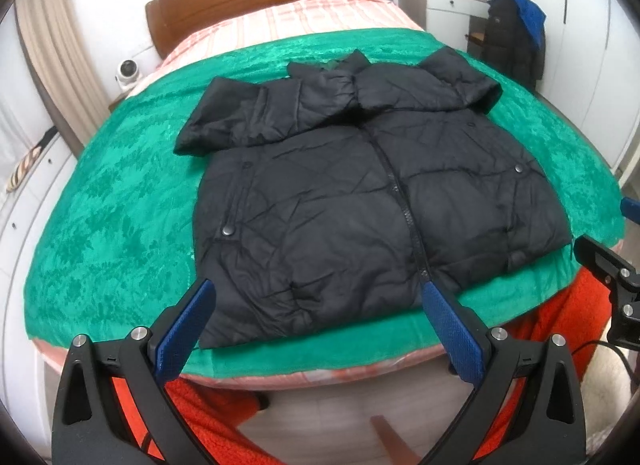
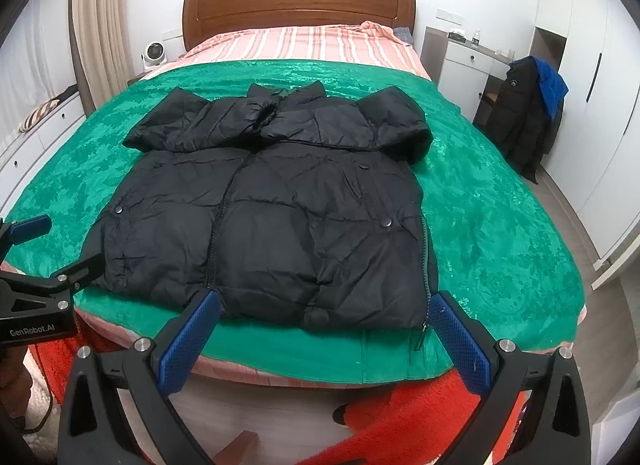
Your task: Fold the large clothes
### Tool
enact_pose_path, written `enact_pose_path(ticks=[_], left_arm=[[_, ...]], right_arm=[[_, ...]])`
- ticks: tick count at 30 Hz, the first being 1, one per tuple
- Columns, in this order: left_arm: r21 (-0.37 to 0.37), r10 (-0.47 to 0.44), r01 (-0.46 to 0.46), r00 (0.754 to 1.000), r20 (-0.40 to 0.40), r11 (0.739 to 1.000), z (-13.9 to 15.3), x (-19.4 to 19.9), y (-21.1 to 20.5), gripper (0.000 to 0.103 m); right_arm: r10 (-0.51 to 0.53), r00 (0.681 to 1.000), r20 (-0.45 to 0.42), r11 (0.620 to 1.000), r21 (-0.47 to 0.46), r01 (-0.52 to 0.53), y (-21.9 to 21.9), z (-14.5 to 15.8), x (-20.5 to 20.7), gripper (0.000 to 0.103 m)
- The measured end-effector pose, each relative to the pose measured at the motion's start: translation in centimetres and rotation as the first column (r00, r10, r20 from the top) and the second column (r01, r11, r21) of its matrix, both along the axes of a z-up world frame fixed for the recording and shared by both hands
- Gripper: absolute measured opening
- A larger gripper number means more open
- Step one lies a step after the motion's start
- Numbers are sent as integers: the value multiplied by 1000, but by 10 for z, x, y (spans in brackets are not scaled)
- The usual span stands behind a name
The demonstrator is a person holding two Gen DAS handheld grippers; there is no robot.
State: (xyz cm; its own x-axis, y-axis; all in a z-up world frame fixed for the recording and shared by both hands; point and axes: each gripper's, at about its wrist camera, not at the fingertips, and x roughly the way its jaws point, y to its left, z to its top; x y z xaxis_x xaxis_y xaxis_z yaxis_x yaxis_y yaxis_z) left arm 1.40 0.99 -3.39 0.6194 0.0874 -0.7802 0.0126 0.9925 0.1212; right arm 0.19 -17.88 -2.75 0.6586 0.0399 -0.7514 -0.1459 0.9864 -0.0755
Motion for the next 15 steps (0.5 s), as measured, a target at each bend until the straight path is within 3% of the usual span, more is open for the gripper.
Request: enact_pose_path(ticks=[15], left_arm=[[3,0,0,1000,-3,1000,-1,0,0,103]], right_arm=[[0,1000,2,1000,-31,0,2,-1,0,103]])
